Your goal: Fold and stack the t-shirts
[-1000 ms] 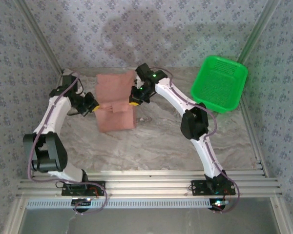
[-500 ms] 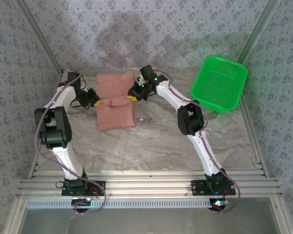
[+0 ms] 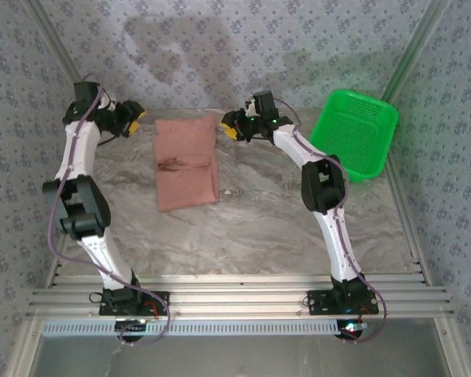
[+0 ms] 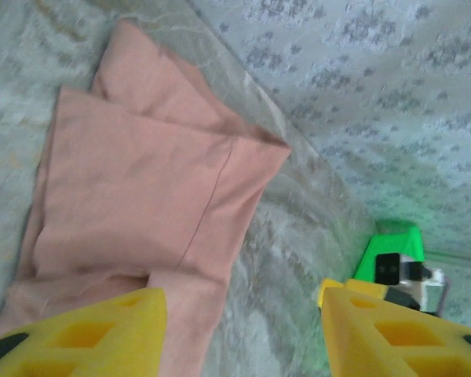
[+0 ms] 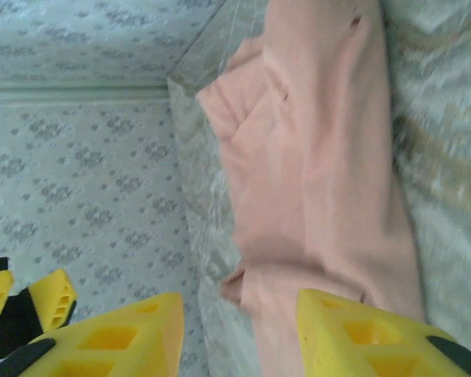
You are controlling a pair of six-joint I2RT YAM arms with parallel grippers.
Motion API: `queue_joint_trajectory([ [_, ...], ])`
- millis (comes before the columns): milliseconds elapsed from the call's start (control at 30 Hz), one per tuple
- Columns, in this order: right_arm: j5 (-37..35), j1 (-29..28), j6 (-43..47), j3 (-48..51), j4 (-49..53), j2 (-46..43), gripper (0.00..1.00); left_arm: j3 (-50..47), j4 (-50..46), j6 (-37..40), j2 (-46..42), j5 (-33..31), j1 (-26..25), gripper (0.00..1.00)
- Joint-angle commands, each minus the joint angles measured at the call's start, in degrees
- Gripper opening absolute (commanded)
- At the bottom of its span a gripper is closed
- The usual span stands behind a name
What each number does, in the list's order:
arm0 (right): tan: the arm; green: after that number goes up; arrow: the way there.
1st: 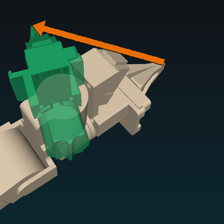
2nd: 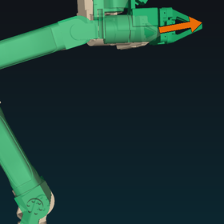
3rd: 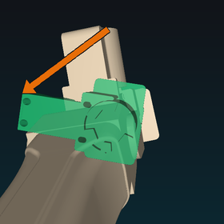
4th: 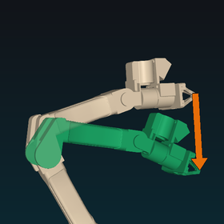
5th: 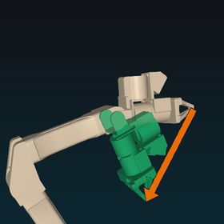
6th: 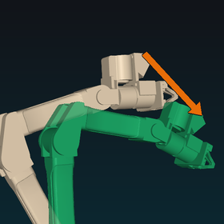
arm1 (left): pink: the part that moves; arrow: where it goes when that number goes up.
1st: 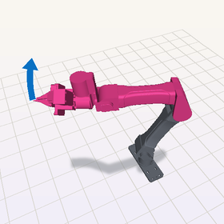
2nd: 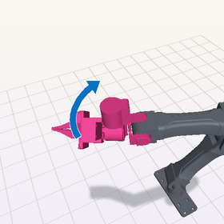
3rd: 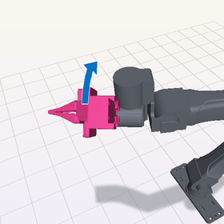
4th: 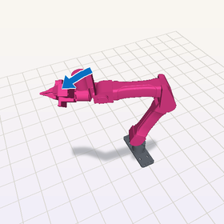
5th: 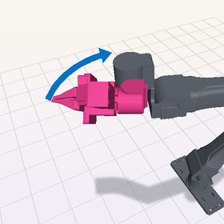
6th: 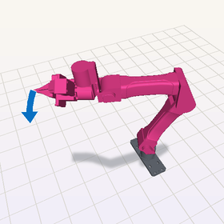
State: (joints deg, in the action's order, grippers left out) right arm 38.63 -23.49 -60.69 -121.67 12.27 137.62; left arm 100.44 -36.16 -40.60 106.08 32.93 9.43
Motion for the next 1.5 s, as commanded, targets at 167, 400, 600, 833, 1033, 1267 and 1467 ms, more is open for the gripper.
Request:
queue_joint_trajectory([
  [167, 0.2, -9.5, 5.3, 17.3, 1.8, -10.3, 0.19, -31.6, -4.2, 5.3, -14.5, -4.4, -5.3, 0.33],
  [400, -1.6, -12.6, 1.9, 13.8, -0.6, -1.3, 0.04, -33.3, 3.0, 3.0, -7.6, -6.9, -6.9, 0.12],
  [600, -4.8, -12.0, -0.8, 8.2, -1.6, 5.1, 0.01, -25.6, 5.0, 2.1, 1.6, -9.0, -7.0, 0.11],
  [833, -7.6, -9.8, -4.8, 1.8, -5.1, 11.2, 0.03, -15.4, 5.2, 0.8, 12.2, -9.6, -7.0, 0.12],
  [1033, -9.0, -7.9, -10.6, -6.4, -10.8, 17.5, 0.12, -5.8, 5.1, -1.2, 17.1, -10.3, -7.0, 0.19],
  [1267, -13.6, -6.1, -20.0, -18.4, -23.7, 23.9, 0.32, 4.8, 6.4, -3.9, 17.1, -9.6, -7.1, 0.36],
  [1467, -10.7, -6.3, -20.7, -21.5, -27.7, 21.7, 0.42, -2.7, 10.9, -6.2, 9.0, -6.5, -7.3, 0.46],
])
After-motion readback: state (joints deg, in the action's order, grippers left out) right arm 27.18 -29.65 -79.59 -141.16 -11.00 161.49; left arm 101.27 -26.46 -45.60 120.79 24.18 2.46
